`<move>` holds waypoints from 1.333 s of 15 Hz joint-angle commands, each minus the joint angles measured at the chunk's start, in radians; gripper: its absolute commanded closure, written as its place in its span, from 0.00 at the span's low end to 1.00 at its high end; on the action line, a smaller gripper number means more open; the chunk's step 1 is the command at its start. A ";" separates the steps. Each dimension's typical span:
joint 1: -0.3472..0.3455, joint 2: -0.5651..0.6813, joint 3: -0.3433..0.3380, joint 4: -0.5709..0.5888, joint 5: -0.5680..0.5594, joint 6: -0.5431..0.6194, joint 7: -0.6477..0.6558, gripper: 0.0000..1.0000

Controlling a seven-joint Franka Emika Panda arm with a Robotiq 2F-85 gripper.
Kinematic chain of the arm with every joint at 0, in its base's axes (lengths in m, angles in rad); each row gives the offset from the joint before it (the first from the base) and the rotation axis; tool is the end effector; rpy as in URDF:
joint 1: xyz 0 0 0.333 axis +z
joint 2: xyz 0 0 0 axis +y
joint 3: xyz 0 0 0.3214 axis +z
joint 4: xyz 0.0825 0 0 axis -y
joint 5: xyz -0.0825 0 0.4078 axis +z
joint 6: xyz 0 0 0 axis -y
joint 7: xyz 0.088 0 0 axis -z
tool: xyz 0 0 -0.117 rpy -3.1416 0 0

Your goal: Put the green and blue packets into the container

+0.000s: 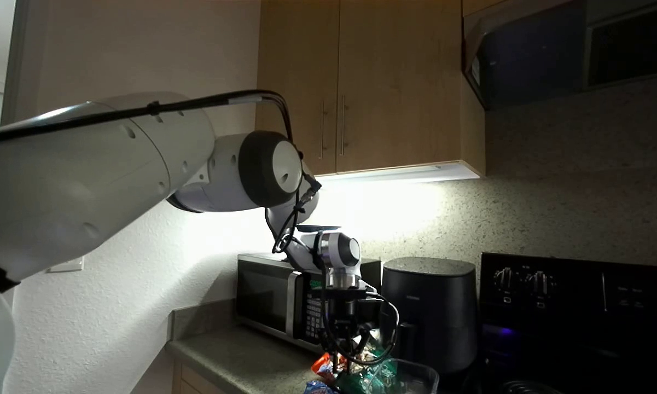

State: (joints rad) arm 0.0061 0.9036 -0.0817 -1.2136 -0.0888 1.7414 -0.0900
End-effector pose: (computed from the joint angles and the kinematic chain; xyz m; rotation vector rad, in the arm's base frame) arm 0.7326 -0.0510 0.1869 2.9636 0.0964 -0.5771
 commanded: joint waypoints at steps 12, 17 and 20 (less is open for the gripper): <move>-0.007 0.105 -0.002 0.122 -0.034 -0.038 0.036 0.08; -0.009 0.148 -0.002 0.186 -0.035 -0.074 0.025 0.52; -0.014 0.148 -0.001 0.198 -0.036 -0.072 0.019 0.73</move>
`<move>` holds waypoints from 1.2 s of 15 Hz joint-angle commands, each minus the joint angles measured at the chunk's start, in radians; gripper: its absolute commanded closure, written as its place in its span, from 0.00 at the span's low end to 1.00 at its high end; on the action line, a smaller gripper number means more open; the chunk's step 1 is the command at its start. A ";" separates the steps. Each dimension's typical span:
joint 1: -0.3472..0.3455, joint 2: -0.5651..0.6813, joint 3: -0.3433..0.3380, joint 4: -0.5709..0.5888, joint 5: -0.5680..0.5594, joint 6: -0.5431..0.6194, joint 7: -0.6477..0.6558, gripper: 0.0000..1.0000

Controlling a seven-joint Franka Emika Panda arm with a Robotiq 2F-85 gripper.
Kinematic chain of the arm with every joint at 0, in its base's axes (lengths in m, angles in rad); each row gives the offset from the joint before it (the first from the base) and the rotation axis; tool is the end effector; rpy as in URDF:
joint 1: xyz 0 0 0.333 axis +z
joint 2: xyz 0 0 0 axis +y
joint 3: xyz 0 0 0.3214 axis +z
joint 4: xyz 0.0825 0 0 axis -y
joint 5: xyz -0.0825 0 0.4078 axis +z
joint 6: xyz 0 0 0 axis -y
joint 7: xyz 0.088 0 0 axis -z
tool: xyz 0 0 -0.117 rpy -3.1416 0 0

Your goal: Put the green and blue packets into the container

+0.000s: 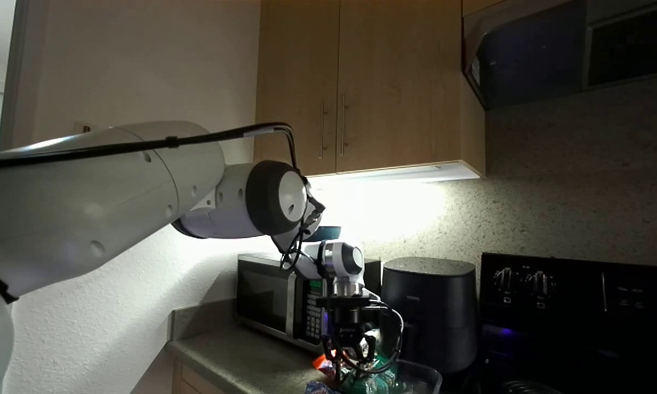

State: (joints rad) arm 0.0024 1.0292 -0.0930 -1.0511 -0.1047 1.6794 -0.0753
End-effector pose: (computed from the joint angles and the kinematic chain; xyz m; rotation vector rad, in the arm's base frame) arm 0.7482 -0.0590 0.1624 2.9245 0.0673 -0.6095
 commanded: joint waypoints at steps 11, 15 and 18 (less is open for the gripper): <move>-0.008 -0.153 0.011 -0.144 0.028 0.078 0.010 0.91; -0.017 -0.299 0.050 -0.288 0.025 0.064 -0.015 0.91; -0.014 -0.407 0.064 -0.413 0.022 0.083 -0.006 0.91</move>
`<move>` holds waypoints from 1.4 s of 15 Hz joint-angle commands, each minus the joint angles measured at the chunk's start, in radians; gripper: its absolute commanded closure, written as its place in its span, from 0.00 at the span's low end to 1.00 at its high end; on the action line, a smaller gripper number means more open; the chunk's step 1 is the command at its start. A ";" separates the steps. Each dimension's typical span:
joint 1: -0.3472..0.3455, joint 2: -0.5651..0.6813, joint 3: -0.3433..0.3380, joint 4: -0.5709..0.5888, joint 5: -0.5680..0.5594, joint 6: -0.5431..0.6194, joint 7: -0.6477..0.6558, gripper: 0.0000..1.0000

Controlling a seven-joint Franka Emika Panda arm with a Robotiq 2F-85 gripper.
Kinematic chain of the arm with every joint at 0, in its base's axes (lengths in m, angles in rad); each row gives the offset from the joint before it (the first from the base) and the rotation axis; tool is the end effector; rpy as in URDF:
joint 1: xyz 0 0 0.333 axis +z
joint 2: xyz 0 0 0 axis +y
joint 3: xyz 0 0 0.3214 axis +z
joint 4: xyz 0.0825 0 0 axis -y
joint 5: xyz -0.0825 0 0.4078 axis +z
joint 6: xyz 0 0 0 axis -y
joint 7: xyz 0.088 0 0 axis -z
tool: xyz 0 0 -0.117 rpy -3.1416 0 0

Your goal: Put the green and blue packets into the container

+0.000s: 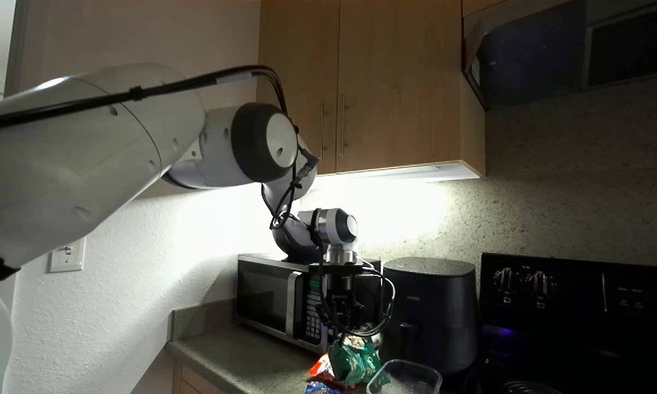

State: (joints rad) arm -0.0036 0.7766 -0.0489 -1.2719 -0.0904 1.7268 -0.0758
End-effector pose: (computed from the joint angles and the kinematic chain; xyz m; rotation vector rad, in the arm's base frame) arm 0.7299 -0.0401 0.2526 2.9982 0.0904 -0.4964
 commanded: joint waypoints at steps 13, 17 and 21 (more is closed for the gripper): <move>0.001 -0.602 -0.093 -0.793 -0.040 0.567 0.407 0.91; 0.010 -0.713 -0.099 -0.928 -0.112 0.688 0.567 0.91; 0.013 -0.815 -0.070 -1.015 -0.236 0.730 0.711 0.91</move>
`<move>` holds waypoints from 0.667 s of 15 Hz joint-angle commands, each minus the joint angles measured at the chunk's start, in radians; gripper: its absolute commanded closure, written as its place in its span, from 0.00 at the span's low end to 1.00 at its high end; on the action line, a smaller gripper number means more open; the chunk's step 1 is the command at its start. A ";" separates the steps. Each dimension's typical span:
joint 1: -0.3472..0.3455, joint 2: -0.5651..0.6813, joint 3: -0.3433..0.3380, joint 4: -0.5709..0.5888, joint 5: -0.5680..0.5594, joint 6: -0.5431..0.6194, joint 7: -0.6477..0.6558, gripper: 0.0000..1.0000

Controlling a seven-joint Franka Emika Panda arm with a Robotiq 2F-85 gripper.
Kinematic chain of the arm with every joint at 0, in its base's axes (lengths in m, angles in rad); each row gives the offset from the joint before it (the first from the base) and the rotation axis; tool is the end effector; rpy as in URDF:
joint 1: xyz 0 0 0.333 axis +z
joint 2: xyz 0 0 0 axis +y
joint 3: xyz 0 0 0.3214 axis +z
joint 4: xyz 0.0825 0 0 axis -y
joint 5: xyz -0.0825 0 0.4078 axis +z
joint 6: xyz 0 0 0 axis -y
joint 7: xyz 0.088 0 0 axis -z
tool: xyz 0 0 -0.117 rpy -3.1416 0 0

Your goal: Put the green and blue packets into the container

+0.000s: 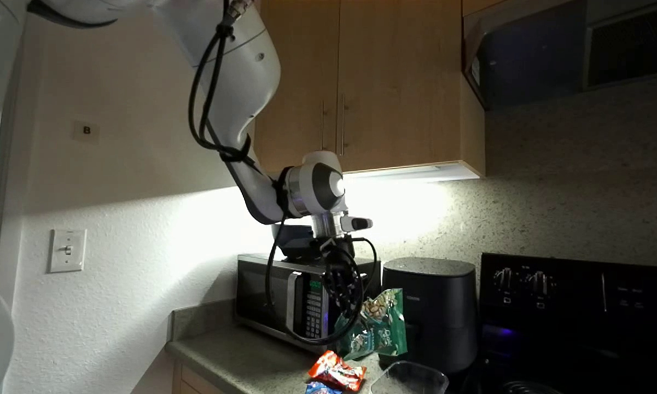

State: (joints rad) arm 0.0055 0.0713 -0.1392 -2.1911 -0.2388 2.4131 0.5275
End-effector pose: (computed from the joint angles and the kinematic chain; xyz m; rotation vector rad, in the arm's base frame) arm 0.5712 -0.0794 0.3494 2.8901 -0.7280 0.2731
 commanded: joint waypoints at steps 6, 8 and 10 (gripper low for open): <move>-0.023 -0.092 0.074 -0.070 -0.084 -0.032 0.140 0.91; -0.022 -0.069 0.075 -0.060 -0.061 -0.043 0.147 0.91; -0.020 -0.073 0.074 -0.074 -0.057 -0.025 0.117 0.85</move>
State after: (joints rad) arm 0.0012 -0.0009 -0.0800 -2.2666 -0.2964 2.3898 0.6459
